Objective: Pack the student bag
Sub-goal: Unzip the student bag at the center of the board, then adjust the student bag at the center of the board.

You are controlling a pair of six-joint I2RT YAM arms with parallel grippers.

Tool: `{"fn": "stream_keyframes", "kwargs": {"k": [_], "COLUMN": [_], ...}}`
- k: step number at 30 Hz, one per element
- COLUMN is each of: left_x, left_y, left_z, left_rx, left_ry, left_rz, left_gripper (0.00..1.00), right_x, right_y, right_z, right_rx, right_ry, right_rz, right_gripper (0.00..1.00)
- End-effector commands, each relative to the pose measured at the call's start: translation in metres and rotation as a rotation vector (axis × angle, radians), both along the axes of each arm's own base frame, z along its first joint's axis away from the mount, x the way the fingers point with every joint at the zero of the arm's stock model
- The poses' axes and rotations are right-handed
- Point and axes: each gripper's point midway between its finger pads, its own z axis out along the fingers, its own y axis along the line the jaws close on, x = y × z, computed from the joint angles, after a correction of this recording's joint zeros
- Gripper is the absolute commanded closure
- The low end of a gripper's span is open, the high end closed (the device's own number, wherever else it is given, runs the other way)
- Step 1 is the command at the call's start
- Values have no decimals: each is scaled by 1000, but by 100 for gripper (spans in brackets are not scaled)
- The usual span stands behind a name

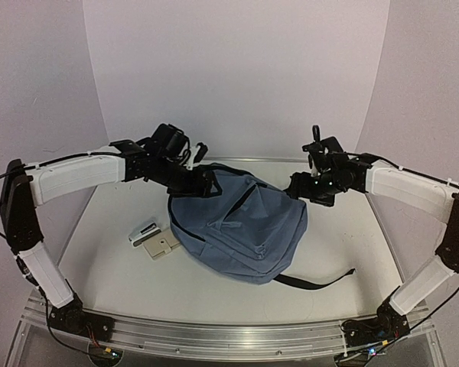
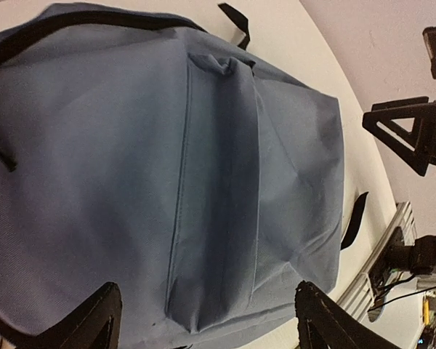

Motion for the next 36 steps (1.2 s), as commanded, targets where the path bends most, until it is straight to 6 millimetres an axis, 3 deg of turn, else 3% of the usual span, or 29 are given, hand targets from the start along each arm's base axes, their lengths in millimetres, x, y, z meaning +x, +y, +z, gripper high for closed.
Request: {"fn": "stream_keyframes", "kwargs": {"k": [1,6,11,14,18,28,31,34,36], "left_x": [0,11,19,29,32,24,23,24,23], "left_y": [-39,-55,-57,-47,-40,-43,-43,-40,-38], "left_z": [-1,-19,-32,-43,-47,-62,-67,-69,-67], "left_rx": [15,47,95,168,200,193,194,216,220], "left_ry": [-45,-28,-22,-30,-43,6,16,26,34], "left_rz": [-119,-143,-136,-75,-47,-78,-83,-68,-63], "left_gripper": [16,14,15,19,32,44,59,93,100], "right_x": [-13,-21,-20,-17,-14,-10,-5,4,10], "right_y": [16,25,30,34,36,33,33,23,15], "right_z": [3,-12,-23,-27,-34,-51,-49,-42,-34], "right_rx": [165,225,242,249,239,194,183,136,108], "right_ry": [16,48,64,65,72,91,77,24,-12], "right_rz": [6,25,36,45,49,35,31,-2,-14], "right_gripper": [23,29,38,42,47,61,73,93,100]}}
